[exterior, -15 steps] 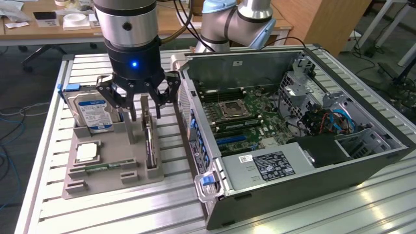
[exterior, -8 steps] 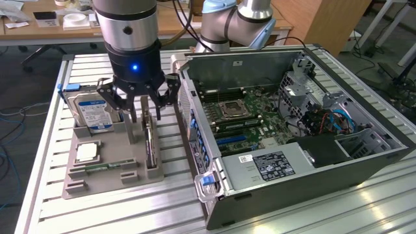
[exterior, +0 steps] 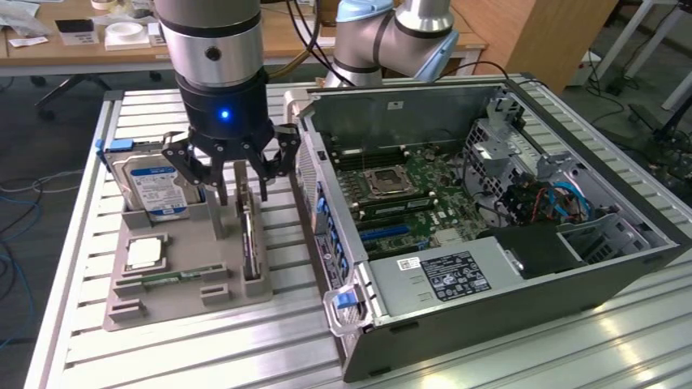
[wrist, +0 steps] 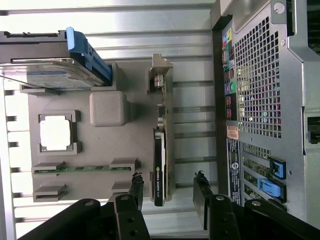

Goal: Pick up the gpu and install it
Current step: 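Pick up the gpu and move the gpu toward the slot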

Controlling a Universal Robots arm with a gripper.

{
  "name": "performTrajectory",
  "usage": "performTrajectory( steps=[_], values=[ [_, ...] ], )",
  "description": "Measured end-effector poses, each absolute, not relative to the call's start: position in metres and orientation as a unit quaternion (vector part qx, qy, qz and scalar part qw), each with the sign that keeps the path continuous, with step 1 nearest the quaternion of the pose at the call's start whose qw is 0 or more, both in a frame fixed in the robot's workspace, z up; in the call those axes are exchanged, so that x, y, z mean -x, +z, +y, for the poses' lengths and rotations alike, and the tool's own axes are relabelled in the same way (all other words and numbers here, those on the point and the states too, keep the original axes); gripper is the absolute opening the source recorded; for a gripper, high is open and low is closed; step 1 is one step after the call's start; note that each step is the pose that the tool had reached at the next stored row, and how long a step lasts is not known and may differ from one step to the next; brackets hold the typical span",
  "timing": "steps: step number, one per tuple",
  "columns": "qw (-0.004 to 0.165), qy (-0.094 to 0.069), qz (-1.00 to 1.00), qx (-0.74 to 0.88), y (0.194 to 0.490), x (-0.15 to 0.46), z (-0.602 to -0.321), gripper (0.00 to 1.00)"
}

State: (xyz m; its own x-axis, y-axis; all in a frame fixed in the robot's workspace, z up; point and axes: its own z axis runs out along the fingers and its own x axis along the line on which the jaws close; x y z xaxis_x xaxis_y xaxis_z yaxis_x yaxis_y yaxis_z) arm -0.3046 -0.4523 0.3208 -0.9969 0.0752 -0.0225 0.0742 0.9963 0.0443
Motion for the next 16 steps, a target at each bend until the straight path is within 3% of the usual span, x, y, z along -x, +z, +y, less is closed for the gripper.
performTrajectory(
  steps=[16],
  values=[
    [0.012,0.022,0.999,-0.037,0.3140,0.3046,-0.4523,0.53]
  ],
)
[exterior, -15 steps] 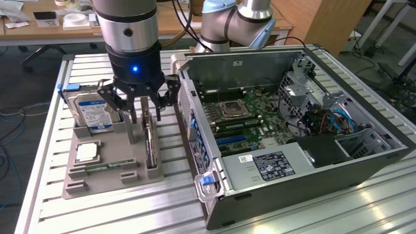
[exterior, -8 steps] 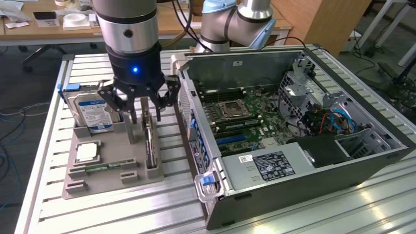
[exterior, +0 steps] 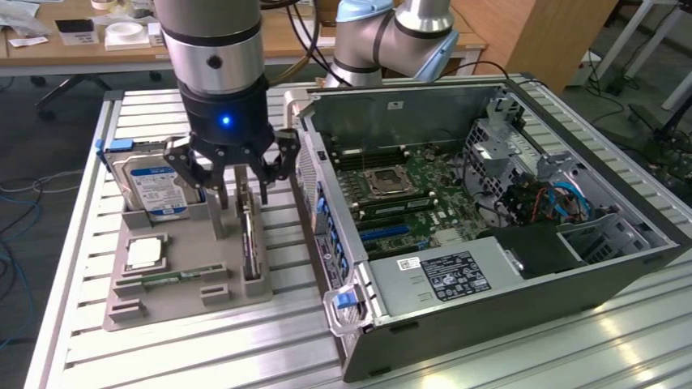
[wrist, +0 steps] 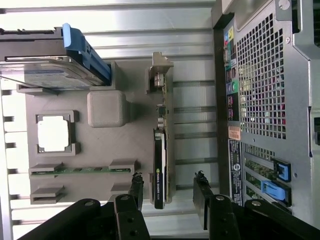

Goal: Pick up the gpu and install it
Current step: 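Pick up the gpu and move the gpu toward the slot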

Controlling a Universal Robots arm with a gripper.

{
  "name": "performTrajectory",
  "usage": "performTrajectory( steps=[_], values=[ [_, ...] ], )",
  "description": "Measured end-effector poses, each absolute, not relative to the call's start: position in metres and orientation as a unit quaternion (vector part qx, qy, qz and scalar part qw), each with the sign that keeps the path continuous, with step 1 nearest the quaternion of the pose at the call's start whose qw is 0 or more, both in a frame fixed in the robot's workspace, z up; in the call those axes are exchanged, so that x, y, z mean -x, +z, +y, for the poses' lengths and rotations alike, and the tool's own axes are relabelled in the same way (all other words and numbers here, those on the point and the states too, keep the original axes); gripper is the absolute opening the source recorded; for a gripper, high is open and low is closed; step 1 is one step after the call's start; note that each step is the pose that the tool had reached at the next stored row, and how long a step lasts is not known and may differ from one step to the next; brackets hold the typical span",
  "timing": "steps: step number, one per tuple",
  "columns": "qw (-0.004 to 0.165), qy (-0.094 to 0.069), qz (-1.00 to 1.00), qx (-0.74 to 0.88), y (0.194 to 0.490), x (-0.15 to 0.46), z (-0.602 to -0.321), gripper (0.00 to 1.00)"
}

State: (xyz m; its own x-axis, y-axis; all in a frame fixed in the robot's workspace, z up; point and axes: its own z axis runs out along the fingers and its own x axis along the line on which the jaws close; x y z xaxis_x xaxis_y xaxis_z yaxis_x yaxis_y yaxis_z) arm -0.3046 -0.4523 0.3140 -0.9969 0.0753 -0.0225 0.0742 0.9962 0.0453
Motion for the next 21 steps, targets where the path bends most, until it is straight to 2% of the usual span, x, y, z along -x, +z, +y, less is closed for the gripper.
performTrajectory(
  steps=[21],
  values=[
    [0.012,0.022,0.999,-0.037,0.3069,0.3047,-0.4523,0.53]
  ],
)
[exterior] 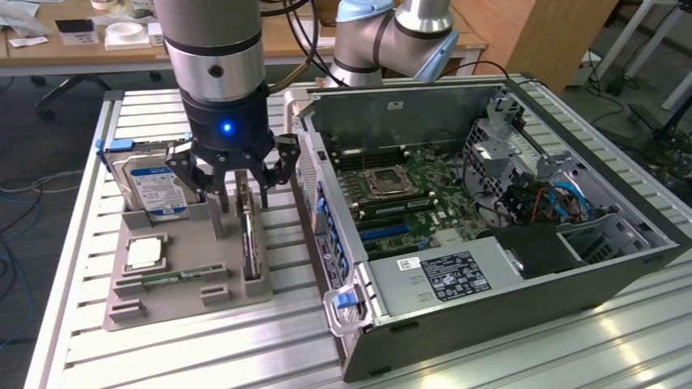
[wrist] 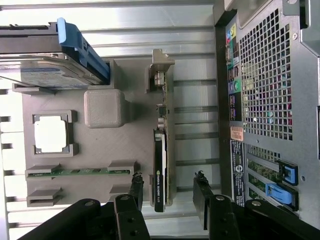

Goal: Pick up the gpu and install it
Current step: 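Pick up the gpu and move the gpu toward the slot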

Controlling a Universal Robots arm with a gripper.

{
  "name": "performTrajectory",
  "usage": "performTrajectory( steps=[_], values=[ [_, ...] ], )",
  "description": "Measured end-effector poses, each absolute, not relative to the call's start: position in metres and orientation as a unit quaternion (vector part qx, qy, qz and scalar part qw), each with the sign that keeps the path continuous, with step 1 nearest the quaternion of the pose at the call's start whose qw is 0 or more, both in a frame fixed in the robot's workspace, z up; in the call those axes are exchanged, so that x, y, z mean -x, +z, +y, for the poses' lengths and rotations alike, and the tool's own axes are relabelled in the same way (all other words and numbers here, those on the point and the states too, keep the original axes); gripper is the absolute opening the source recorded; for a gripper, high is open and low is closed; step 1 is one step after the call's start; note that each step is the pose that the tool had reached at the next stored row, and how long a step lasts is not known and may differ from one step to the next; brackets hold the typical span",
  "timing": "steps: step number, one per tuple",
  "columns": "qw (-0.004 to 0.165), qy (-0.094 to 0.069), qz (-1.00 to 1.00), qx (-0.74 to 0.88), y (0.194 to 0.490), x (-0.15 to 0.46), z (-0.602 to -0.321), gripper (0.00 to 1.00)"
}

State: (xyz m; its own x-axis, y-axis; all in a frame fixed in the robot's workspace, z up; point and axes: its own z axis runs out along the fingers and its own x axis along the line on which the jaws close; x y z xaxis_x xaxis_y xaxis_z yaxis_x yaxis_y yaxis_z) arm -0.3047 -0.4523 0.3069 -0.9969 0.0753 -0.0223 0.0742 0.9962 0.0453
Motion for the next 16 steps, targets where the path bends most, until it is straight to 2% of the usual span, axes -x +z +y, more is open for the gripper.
performTrajectory(
  steps=[16],
  values=[
    [0.012,0.022,0.999,-0.037,0.3030,0.3047,-0.4523,0.53]
  ],
)
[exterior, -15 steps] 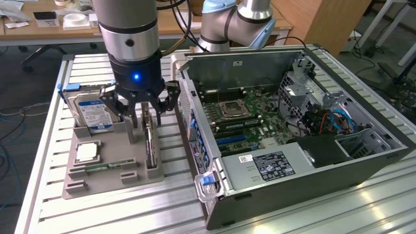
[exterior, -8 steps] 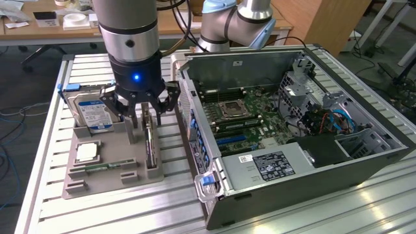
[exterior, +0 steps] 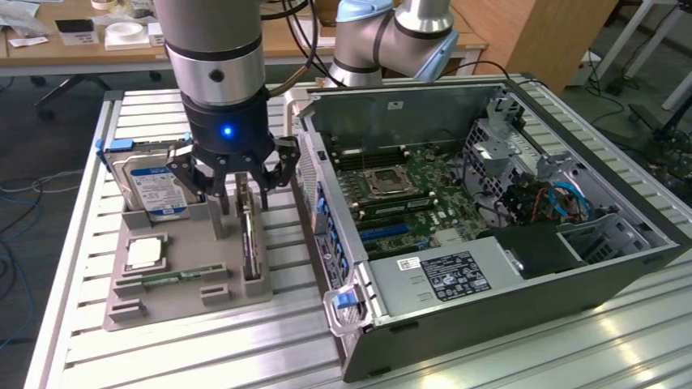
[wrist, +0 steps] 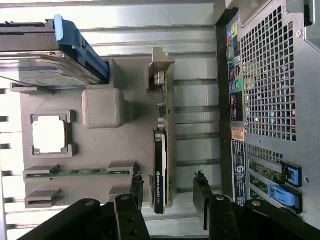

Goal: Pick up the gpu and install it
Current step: 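Pick up the gpu and move the gpu toward the slot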

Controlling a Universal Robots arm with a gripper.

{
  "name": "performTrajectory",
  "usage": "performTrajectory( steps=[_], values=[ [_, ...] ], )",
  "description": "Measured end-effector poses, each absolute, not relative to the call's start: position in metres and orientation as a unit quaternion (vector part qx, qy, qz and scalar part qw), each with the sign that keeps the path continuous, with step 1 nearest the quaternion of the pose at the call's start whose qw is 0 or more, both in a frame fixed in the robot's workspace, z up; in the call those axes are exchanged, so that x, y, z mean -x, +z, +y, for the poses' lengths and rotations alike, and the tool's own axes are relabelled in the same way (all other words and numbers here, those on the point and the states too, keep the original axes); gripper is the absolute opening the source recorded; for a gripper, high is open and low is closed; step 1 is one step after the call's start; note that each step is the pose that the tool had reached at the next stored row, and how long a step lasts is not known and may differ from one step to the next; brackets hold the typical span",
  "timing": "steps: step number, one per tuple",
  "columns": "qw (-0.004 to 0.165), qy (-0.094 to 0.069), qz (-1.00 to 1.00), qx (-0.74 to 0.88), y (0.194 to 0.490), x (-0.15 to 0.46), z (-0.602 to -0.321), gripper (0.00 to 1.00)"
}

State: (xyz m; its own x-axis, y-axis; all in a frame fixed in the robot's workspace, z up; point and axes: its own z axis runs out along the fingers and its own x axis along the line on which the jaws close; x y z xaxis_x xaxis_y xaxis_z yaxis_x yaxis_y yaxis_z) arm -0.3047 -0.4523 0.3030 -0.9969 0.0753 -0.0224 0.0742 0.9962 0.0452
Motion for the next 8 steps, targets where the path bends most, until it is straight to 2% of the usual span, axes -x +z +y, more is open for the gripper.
performTrajectory(
  steps=[8],
  values=[
    [0.012,0.022,0.999,-0.037,0.2997,0.3046,-0.4523,0.53]
  ],
)
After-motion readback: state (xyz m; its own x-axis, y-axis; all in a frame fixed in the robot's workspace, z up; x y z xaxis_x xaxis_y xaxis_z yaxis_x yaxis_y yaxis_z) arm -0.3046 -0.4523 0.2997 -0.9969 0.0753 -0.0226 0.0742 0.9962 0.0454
